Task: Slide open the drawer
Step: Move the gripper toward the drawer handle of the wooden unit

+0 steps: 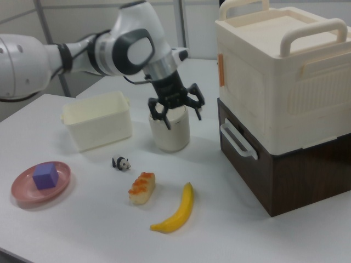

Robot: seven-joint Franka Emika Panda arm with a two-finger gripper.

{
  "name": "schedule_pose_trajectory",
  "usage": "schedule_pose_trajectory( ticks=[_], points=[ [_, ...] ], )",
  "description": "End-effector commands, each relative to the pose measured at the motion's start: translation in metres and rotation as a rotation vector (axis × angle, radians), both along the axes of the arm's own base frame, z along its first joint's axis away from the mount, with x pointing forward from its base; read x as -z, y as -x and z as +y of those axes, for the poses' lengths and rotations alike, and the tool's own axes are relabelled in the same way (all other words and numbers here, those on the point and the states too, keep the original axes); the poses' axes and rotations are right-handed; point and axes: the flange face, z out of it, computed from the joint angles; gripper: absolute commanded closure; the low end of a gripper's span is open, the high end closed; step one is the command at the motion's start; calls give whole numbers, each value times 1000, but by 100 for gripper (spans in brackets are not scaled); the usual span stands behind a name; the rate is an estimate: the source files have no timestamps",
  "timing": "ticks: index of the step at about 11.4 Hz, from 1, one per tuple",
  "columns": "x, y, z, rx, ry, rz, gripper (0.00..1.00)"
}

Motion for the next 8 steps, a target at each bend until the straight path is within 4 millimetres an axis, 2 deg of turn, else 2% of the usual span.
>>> schedule_pose_trajectory(
  ticks=[1,5,7,8],
  points=[
    [27,-12,-24,-129,77,-27,0],
    [66,-27,-50,-178,151,-45,0],
    [69,-26,-63,-248,171,-24,1],
    [72,-26,-64,-260,172,-17,8]
  ],
)
